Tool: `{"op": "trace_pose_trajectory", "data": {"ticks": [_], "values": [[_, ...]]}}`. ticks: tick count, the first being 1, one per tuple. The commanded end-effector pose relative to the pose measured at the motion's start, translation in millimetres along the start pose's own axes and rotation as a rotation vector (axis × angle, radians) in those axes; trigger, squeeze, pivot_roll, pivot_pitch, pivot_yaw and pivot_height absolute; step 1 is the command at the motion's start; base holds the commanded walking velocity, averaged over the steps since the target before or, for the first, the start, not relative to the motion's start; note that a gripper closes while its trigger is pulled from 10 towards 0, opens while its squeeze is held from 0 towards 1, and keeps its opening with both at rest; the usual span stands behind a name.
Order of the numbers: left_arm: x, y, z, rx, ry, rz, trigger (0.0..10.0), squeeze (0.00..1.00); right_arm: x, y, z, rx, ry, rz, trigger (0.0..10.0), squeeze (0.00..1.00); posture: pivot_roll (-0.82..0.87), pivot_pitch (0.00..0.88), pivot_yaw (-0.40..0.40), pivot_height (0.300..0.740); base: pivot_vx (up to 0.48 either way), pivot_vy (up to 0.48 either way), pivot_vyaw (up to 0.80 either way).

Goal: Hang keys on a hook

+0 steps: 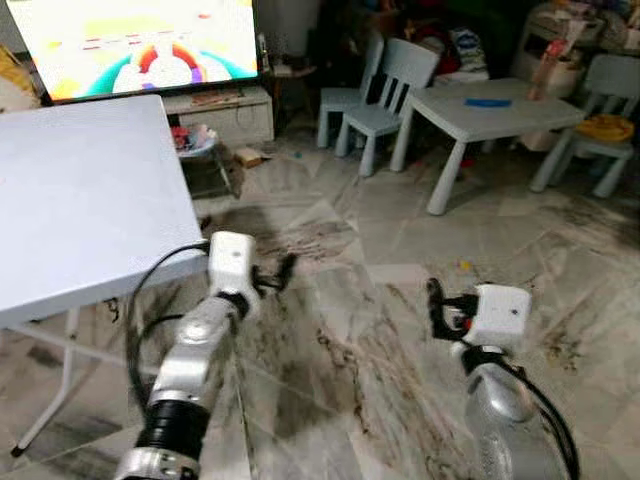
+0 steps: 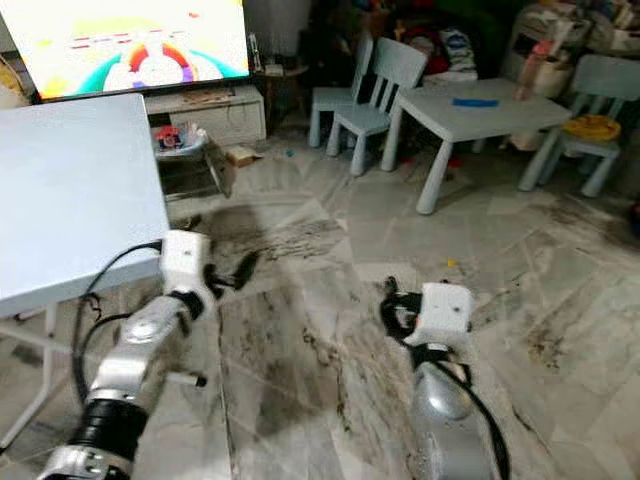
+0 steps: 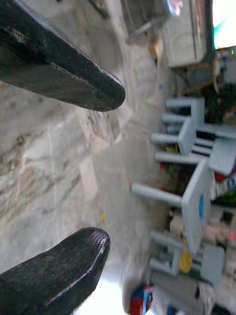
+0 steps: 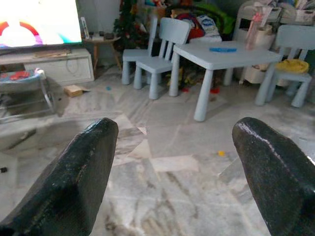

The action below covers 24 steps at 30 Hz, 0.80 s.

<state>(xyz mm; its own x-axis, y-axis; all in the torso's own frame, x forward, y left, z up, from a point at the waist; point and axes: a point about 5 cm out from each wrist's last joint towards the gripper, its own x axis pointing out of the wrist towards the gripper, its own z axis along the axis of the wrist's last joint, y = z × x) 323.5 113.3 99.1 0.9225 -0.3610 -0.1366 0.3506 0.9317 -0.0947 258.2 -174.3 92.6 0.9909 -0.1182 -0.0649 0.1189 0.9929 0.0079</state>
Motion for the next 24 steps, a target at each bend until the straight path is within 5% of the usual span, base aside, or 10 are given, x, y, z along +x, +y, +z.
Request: {"op": "trace_pose_trajectory", "data": {"ticks": [1,10,24], "values": [[-1.8,8.8,2,0.012,0.005,0.032,10.0,0.00,1.6,4.3,7,0.006,-0.031,0.006,10.0,0.00,0.05,0.000,-0.002,0.740,0.000,0.304,0.00],[0.9,6.3,4,0.032,-0.005,0.030,10.0,0.00,1.5,2.3,7,0.005,-0.031,-0.001,10.0,0.00,0.05,0.000,-0.002,0.740,0.000,0.058,0.00],[3.7,-9.3,6,0.014,-0.029,-0.036,10.0,0.00,1.8,1.0,7,0.001,-0.026,-0.005,10.0,0.00,0.04,0.000,-0.002,0.740,0.000,0.000,-0.79]]}}
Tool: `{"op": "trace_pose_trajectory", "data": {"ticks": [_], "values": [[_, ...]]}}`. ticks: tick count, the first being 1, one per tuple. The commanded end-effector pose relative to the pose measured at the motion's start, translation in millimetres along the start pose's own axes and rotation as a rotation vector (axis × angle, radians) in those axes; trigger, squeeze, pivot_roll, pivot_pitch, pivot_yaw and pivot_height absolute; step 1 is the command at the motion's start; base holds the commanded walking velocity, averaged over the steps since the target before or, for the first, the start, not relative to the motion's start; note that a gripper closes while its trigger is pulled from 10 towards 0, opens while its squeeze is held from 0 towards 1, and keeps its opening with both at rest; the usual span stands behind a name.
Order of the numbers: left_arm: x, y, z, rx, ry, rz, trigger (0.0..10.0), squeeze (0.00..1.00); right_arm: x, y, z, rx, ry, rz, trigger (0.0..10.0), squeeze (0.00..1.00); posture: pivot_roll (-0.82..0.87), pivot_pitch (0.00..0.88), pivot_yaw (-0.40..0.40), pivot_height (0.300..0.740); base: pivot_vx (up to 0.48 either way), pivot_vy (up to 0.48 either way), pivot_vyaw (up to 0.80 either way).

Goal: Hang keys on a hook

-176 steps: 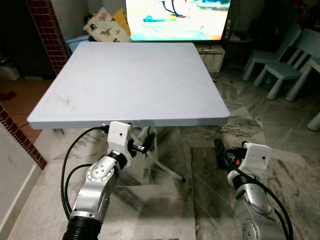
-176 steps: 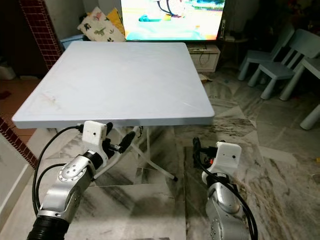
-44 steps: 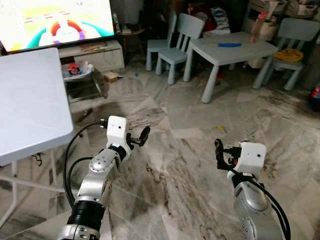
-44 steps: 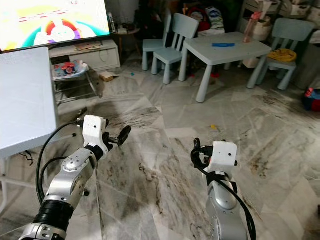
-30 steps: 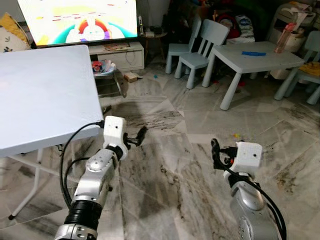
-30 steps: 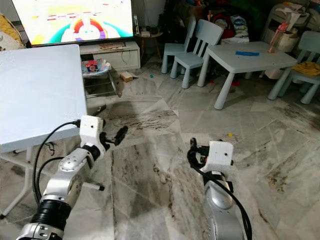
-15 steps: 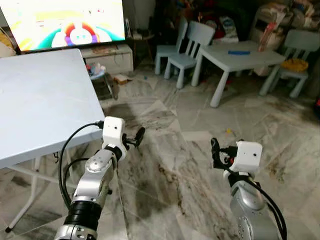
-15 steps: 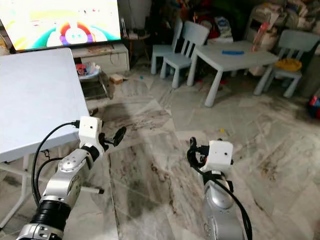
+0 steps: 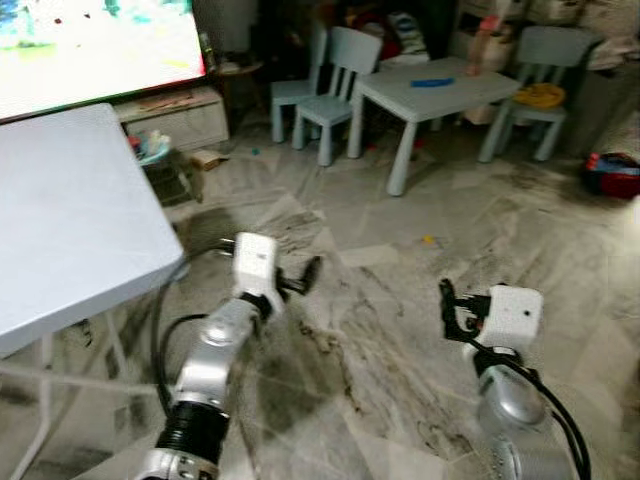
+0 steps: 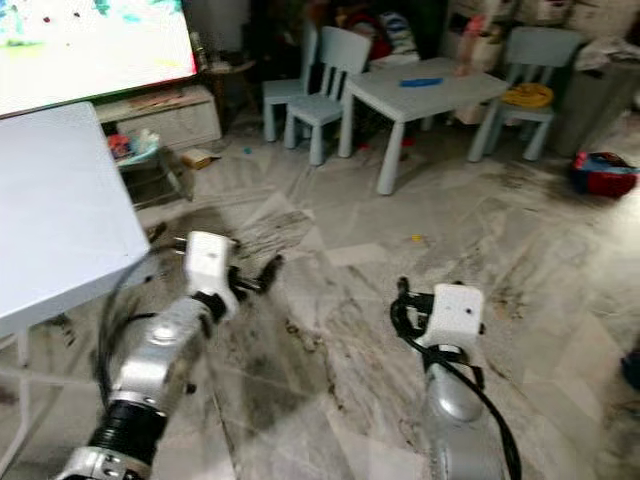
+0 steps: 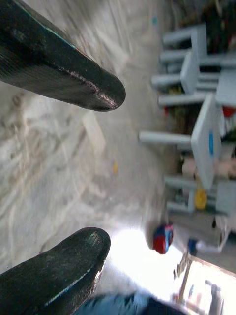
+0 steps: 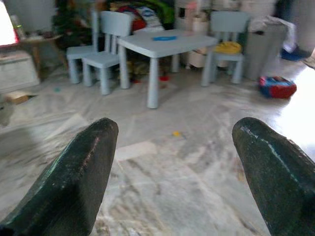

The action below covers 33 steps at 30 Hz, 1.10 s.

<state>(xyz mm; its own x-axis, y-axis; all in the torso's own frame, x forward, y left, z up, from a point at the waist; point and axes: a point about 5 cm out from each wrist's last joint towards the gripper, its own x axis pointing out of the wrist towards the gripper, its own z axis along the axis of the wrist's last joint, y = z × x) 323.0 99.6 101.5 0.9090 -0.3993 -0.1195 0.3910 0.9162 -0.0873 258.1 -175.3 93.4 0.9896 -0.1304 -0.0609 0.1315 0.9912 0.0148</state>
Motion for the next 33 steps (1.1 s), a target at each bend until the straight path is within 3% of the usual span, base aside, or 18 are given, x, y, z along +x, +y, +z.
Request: {"op": "trace_pose_trajectory", "data": {"ticks": [1,12,33], "values": [[-0.4,3.1,4.6,0.001,-0.015,0.002,10.0,0.00,1.5,1.5,6.4,-0.007,-0.023,0.006,10.0,0.00,0.04,0.000,-0.002,0.740,0.000,0.000,-0.80],[1.0,2.5,6.0,0.003,-0.022,0.004,10.0,0.00,-0.4,1.7,5.5,-0.012,-0.024,0.009,10.0,0.00,0.04,0.000,0.003,0.740,0.000,0.000,-0.20],[0.5,5.1,4.9,0.008,-0.021,0.009,10.0,0.00,-2.7,6.4,4.0,-0.009,-0.021,0.049,10.0,0.00,0.04,0.000,0.006,0.740,0.346,0.000,0.00]]}}
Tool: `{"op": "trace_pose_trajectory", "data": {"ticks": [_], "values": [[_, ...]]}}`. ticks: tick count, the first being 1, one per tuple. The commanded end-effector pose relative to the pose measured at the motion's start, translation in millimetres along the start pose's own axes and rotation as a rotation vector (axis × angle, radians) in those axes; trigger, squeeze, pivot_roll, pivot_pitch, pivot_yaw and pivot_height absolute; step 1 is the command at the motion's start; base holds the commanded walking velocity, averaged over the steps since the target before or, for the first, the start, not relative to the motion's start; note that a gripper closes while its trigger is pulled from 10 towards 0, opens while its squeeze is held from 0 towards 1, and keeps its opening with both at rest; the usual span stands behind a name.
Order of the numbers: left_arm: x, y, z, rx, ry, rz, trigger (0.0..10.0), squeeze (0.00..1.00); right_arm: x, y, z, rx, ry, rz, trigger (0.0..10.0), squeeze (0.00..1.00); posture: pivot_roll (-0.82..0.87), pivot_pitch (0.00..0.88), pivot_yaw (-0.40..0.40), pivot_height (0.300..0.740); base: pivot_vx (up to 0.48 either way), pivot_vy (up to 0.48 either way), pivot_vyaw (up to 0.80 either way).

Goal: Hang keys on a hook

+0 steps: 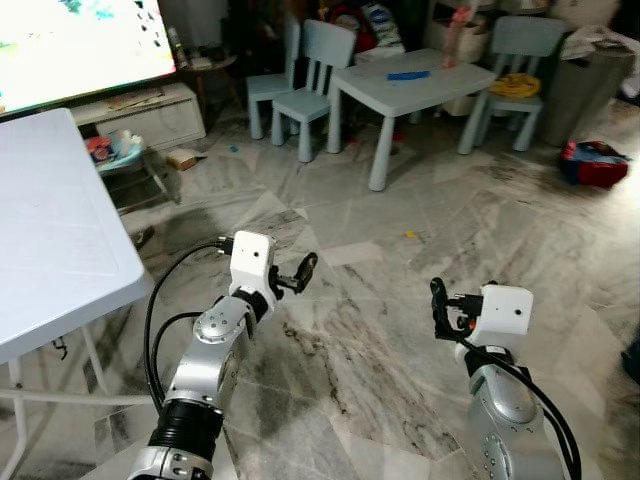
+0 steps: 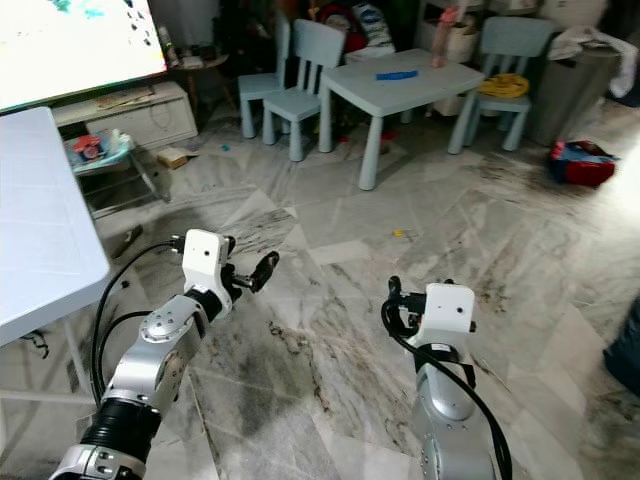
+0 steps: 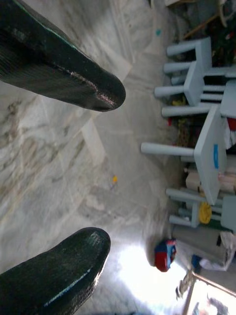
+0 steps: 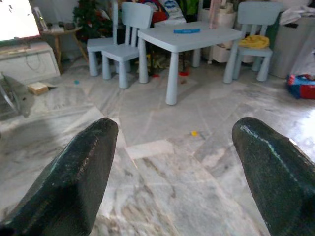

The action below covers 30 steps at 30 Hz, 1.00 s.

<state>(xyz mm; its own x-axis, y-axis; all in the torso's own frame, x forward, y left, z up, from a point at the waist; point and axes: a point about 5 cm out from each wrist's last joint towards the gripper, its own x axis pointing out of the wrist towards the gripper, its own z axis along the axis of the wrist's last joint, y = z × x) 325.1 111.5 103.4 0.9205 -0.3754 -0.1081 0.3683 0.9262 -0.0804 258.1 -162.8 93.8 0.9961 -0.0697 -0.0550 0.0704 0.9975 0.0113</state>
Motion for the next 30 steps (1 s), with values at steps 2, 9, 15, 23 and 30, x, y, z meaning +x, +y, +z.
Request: {"op": "trace_pose_trajectory", "data": {"ticks": [2,9,15,23,30], "values": [[3.5,-6.5,2.3,0.003,-0.007,-0.017,10.0,0.00,-1.7,-5.4,4.0,-0.003,-0.017,-0.008,10.0,0.00,0.04,0.000,0.006,0.740,0.390,0.000,0.00],[3.7,-6.9,2.1,0.002,-0.006,-0.017,10.0,0.00,-1.9,-6.0,3.6,0.003,-0.014,-0.011,10.0,0.00,0.04,0.000,0.005,0.740,0.386,0.000,0.00],[3.4,-7.2,0.9,-0.001,0.000,-0.016,10.0,0.00,-2.5,-7.5,2.6,0.009,-0.008,-0.015,10.0,0.00,0.04,0.000,0.005,0.740,0.370,0.114,0.00],[4.4,-6.5,1.4,0.003,0.000,-0.017,10.0,0.00,-1.7,-7.2,2.7,0.014,-0.009,-0.017,10.0,0.00,0.04,0.000,0.005,0.740,0.323,0.356,0.00],[4.3,-6.0,1.4,0.008,0.001,-0.018,10.0,0.00,-0.7,-6.3,2.9,0.018,-0.011,-0.014,10.0,0.00,0.04,0.000,0.007,0.740,0.323,0.356,0.00]]}}
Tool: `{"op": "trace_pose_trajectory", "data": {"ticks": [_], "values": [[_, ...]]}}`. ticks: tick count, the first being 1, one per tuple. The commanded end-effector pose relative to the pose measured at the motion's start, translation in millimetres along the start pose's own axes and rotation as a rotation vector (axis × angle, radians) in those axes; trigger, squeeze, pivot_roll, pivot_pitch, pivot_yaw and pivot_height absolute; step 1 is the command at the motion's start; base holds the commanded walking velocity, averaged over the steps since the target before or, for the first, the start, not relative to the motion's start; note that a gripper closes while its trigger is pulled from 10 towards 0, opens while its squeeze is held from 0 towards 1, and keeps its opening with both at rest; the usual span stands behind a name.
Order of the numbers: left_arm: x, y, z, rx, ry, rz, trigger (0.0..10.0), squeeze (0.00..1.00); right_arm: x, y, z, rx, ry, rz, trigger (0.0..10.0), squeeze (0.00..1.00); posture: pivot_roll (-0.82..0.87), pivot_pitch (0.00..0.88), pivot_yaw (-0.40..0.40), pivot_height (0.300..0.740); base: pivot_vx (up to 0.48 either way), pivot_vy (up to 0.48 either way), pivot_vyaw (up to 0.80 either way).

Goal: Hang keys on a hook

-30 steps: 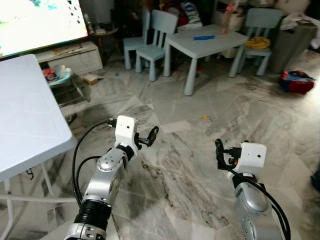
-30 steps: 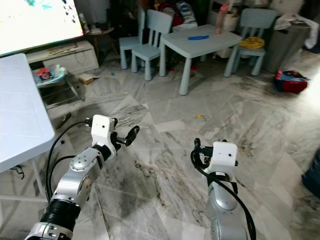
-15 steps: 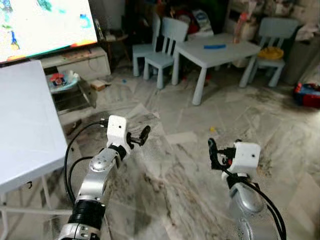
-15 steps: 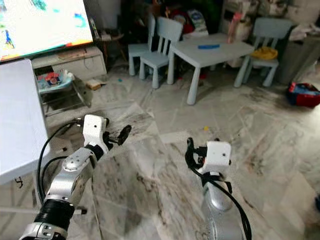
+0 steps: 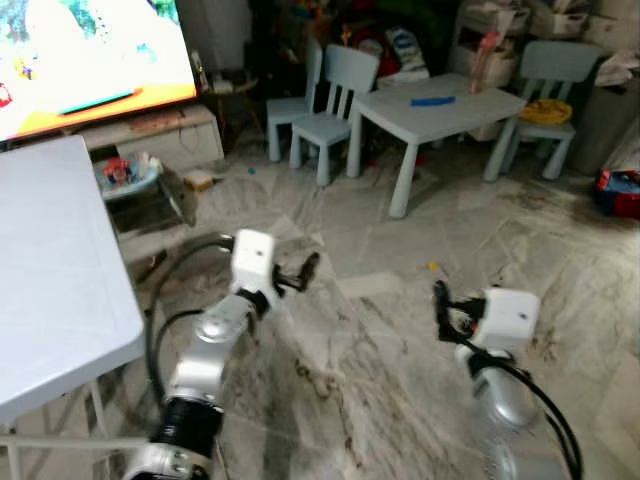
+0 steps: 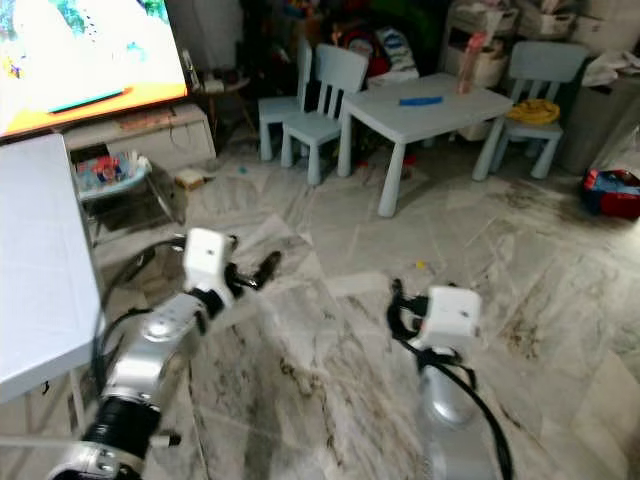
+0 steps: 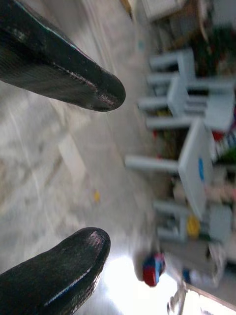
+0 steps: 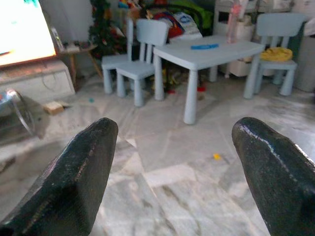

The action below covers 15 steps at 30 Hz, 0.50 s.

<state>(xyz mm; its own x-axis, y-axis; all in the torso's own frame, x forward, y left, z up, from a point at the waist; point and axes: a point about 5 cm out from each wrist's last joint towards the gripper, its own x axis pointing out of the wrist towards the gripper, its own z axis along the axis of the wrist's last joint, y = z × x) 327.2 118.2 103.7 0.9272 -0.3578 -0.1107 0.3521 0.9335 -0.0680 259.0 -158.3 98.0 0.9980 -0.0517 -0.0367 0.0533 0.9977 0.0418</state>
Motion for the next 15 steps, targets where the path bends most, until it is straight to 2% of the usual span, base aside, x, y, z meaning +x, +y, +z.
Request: {"op": "trace_pose_trajectory", "data": {"ticks": [1,5,12,15], "values": [[4.9,-13.3,0.8,-0.002,-0.001,-0.039,10.0,0.00,-0.8,-10.6,-1.0,-0.012,0.007,-0.033,10.0,0.00,0.04,0.000,0.009,0.740,0.334,0.345,0.00],[5.0,-13.9,1.2,0.004,-0.003,-0.047,10.0,0.00,-0.5,-10.7,-1.1,-0.010,0.006,-0.036,10.0,0.00,0.04,0.000,0.011,0.740,0.348,0.326,0.00],[5.0,-13.5,3.9,-0.001,-0.021,-0.045,10.0,0.00,-1.2,-10.1,-4.1,-0.016,0.018,-0.042,10.0,0.00,0.05,0.000,0.012,0.740,0.406,0.000,0.00],[5.1,-15.7,4.8,-0.020,-0.036,-0.060,10.0,0.00,-1.0,-10.2,-4.2,-0.017,0.020,-0.040,10.0,0.00,0.05,0.000,0.009,0.740,0.215,0.000,0.00]]}}
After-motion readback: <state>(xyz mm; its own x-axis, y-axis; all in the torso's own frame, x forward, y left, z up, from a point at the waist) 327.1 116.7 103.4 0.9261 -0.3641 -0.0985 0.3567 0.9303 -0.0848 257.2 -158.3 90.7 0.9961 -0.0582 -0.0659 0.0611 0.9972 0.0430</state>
